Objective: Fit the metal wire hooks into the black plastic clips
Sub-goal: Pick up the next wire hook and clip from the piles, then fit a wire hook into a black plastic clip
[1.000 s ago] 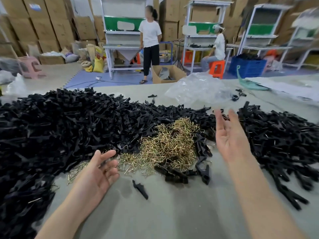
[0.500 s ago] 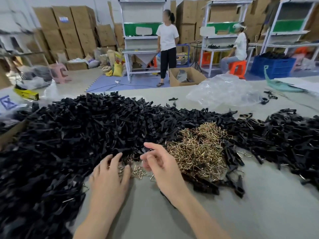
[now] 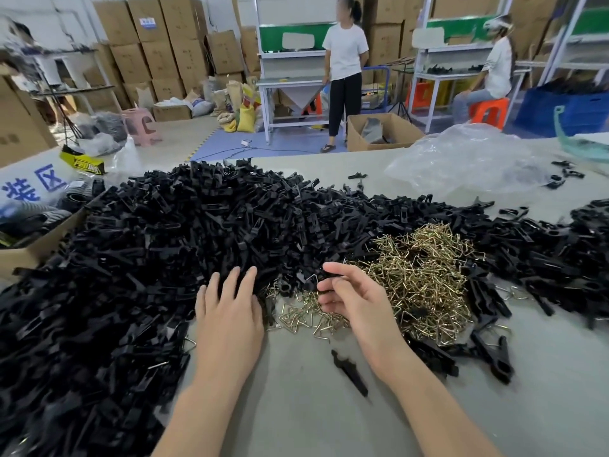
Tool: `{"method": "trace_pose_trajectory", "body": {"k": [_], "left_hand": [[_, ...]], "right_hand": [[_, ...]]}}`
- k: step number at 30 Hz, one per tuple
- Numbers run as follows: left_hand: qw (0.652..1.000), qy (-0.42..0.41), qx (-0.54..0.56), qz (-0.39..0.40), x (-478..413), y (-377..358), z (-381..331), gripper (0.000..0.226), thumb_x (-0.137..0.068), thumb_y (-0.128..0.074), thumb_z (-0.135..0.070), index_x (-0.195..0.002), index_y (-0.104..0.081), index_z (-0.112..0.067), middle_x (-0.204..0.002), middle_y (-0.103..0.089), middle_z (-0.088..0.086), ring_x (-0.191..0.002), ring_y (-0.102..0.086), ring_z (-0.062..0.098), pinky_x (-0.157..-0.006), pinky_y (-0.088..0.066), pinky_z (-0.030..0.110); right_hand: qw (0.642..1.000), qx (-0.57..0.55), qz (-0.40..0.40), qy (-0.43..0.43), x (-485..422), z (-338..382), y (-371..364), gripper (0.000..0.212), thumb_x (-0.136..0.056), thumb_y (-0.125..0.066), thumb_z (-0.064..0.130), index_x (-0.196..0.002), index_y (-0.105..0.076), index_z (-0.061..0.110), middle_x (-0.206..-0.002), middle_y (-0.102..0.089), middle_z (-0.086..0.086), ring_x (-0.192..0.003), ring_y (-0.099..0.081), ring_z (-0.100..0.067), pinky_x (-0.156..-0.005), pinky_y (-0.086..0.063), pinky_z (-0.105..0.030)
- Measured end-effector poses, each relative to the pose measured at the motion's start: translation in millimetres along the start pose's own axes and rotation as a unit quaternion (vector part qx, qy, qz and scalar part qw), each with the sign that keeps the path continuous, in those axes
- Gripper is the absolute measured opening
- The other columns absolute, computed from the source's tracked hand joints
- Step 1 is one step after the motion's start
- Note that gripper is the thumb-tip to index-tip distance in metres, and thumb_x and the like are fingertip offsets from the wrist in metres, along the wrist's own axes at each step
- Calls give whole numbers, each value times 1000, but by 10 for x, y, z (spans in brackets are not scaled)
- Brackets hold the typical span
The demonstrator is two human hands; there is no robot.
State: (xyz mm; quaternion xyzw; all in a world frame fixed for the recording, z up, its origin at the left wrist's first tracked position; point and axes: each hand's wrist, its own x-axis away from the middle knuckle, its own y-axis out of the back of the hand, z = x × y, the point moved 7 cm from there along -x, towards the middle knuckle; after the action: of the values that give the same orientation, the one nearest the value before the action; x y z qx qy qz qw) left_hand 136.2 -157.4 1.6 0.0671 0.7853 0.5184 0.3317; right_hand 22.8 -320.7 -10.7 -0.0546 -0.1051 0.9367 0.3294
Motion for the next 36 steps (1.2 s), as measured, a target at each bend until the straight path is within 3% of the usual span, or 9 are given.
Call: {"method": "trace_pose_trajectory", "body": {"k": [5,10,15,17,21,23,28,32,36], "left_hand": [[999,-19,-3,-30,20,35,-10,28,-87,-72,-16,-114,-69,-8,-108,-67,10,-110,-58,37,-99,-45,53],[999,-13,-5,-29,31,49,-16,25,-84,-75,-14,-108,-70,-9,-99,-66,7,-97,-61,34,-88,-48,48],[995,5,94,-41,30,98,-3,23,-87,-71,-11,-110,-67,-7,-101,-61,7,-95,-54,28,-87,-49,43],[988,18,144,-49,37,140,7,23,-89,-69,-12,-111,-64,-8,-103,-58,3,-96,-53,22,-82,-49,37],[975,44,213,-51,54,178,46,22,-95,-61,-18,-116,-61,-12,-107,-52,-6,-86,-56,1,-68,-40,10],[970,52,234,-39,58,155,64,22,-97,-59,-21,-118,-60,-14,-106,-56,-9,-90,-54,-9,-72,-39,4],[984,28,178,-3,80,92,8,21,-96,-59,-23,-115,-62,-17,-106,-66,-8,-94,-54,13,-90,-35,30],[987,-13,155,24,84,65,-68,20,-94,-60,-25,-113,-64,-21,-107,-66,-13,-109,-53,15,-97,-24,24],[987,-76,139,19,121,99,-175,17,-91,-65,-22,-108,-65,-22,-104,-66,-16,-103,-56,13,-93,-22,19]], "right_hand": [[1000,-9,4,-4,1,-17,3,27,-103,-49,2,-113,-71,14,-87,-75,-2,-77,-68,-15,-73,-57,-23],[1000,-9,4,-6,-10,-23,1,27,-103,-49,2,-113,-71,13,-87,-74,-3,-77,-68,-15,-74,-58,-25],[1000,-10,5,-7,-8,-15,1,26,-103,-49,2,-113,-71,13,-87,-75,-3,-77,-68,-15,-74,-58,-25],[1000,-10,6,-9,-7,-13,-3,26,-103,-49,2,-112,-71,13,-87,-74,-3,-77,-68,-15,-74,-58,-24],[1000,-8,6,-9,-1,-7,-7,26,-103,-49,2,-112,-71,13,-87,-74,-3,-77,-67,-15,-73,-57,-24],[1000,-6,7,-8,1,-4,-11,26,-103,-49,2,-111,-71,13,-87,-74,-3,-77,-67,-14,-73,-57,-24],[1000,0,9,-7,8,-2,-22,27,-103,-49,2,-110,-72,14,-86,-74,-2,-76,-67,-14,-72,-57,-23],[1000,1,9,-4,8,2,-20,27,-103,-49,2,-110,-72,13,-86,-74,-2,-76,-67,-13,-72,-56,-23],[1000,4,10,-4,15,6,-14,27,-103,-49,3,-110,-72,15,-86,-74,-2,-77,-67,-14,-72,-57,-23]]}}
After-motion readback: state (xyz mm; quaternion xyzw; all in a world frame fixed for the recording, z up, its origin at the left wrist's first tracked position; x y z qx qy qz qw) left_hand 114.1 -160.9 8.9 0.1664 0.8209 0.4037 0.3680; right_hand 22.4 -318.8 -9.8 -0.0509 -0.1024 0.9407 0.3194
